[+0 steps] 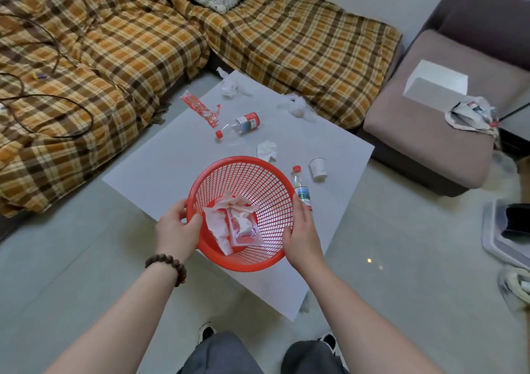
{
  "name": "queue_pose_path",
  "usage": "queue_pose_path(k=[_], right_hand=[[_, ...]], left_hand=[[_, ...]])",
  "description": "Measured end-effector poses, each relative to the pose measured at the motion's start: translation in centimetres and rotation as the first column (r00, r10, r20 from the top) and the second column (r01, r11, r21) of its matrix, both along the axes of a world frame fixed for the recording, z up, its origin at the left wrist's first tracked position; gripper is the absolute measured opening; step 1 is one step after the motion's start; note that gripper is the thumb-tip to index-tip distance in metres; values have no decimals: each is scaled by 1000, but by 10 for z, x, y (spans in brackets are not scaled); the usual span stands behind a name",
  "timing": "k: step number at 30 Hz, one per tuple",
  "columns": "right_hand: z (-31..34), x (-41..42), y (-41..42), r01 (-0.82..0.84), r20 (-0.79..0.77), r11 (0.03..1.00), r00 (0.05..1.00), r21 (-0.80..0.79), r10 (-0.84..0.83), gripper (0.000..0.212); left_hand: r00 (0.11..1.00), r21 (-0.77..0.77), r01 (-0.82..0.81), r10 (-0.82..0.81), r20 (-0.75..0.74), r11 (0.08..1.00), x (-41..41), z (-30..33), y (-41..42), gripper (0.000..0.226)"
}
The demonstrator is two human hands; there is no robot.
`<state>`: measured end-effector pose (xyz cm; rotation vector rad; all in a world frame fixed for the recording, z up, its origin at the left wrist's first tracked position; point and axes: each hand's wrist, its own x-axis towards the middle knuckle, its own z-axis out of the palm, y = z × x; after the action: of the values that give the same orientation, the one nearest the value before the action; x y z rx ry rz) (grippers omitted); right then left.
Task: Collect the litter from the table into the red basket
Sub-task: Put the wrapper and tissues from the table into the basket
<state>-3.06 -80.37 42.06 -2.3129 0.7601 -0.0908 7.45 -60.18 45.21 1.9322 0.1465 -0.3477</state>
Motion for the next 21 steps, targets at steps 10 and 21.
queue_pose_path(k=[10, 21], right_hand=[[2, -57, -131, -184, 46, 982, 982, 47, 182, 71], [10, -103, -251, -235, 107, 953, 970, 193, 217, 68]], left_hand=[[995, 44, -100, 101, -10, 994, -85, -7, -104, 26], [988, 61, -157, 156, 23, 986, -137, 18, -220, 30]])
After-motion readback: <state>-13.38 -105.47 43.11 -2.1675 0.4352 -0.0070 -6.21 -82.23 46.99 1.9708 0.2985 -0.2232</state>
